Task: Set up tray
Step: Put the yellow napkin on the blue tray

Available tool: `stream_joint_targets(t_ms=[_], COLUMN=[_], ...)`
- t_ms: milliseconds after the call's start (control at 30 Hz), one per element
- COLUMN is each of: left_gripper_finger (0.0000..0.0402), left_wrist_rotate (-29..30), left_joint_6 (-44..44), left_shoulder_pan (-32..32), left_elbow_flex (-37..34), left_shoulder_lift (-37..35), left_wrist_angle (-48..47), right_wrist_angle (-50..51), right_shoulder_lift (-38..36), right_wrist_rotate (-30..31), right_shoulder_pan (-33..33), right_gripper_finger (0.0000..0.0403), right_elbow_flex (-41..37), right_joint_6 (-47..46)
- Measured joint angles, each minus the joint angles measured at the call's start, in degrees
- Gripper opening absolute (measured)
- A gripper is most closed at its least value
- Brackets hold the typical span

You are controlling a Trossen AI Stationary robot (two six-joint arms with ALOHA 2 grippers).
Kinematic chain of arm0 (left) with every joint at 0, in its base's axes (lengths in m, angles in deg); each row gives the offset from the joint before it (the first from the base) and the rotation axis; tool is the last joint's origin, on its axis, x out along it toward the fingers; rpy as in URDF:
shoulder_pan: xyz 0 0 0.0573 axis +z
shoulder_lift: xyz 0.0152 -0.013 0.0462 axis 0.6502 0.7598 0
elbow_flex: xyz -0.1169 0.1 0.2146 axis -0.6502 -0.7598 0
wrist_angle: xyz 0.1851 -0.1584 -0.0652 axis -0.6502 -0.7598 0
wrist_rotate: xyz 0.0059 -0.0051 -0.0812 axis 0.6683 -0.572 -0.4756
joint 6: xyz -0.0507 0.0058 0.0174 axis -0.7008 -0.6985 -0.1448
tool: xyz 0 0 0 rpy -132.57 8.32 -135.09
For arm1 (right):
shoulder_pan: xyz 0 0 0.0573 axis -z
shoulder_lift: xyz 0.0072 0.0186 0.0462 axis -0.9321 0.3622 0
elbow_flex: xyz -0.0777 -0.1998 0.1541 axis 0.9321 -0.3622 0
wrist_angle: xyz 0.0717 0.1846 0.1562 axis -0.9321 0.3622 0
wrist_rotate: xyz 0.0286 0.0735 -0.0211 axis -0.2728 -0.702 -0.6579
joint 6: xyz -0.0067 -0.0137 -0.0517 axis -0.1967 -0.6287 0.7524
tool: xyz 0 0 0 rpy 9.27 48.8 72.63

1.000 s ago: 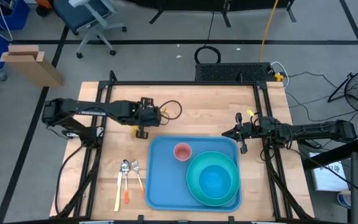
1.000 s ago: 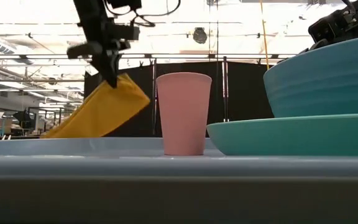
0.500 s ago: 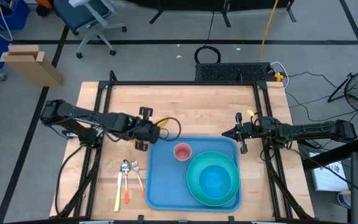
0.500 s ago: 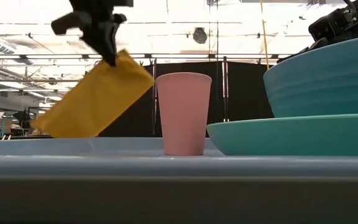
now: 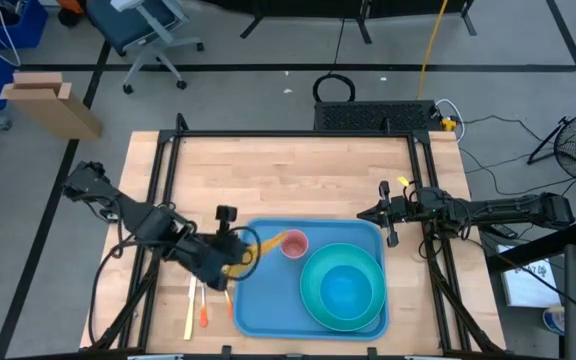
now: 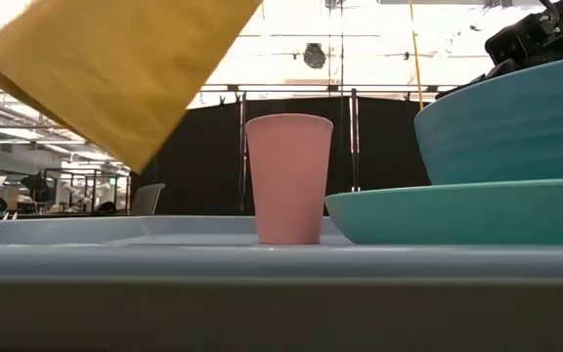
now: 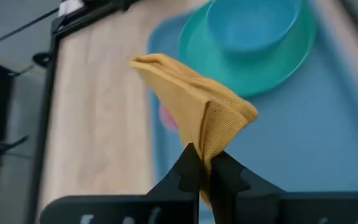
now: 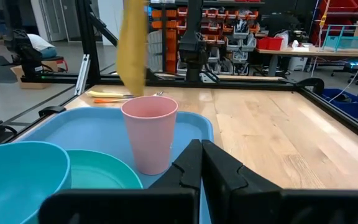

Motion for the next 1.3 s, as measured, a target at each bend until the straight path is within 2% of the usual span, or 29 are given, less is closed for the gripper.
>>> stream_joint_targets(t_ms=[233, 467, 667, 833, 967, 1100, 1300], left_gripper_finger=[0.0009, 0.0009, 0.0009, 0.0009, 0.0009, 0.0009, 0.0009], left_wrist_rotate=[-8.1, -13.2, -7.5, -6.1, -4.0, -3.0, -5.5], left_joint_6=[-1.8, -1.5, -1.2, -0.5, -3.4, -7.0, -4.4], left_shoulder_pan=[-5.2, -9.7, -9.7, -8.0, -7.0, -6.1, -6.0], left_elbow_flex=[-3.7, -13.4, -23.5, -35.0, -42.5, -46.7, -44.3], left_shoulder_lift=[1.2, 1.2, 1.1, 0.9, 0.4, 0.3, -1.2], left_wrist_angle=[19.1, 43.7, 53.2, 69.6, 73.8, 76.6, 75.4], right_wrist_angle=[-0.1, -0.4, -0.4, -0.4, -0.4, -0.3, -0.4], right_shoulder_lift=[0.0, 0.0, 0.0, 0.0, 0.0, 0.0, 0.0], right_wrist_rotate=[0.0, 0.0, 0.0, 0.0, 0.0, 0.0, 0.0], right_shoulder_pan=[0.0, 0.0, 0.0, 0.0, 0.0, 0.0, 0.0], right_gripper_finger=[0.0, 0.0, 0.0, 0.0, 0.0, 0.0, 0.0], right_elbow_flex=[0.0, 0.0, 0.0, 0.0, 0.0, 0.0, 0.0], right_joint_6=[0.0, 0.0, 0.0, 0.0, 0.0, 0.0, 0.0])
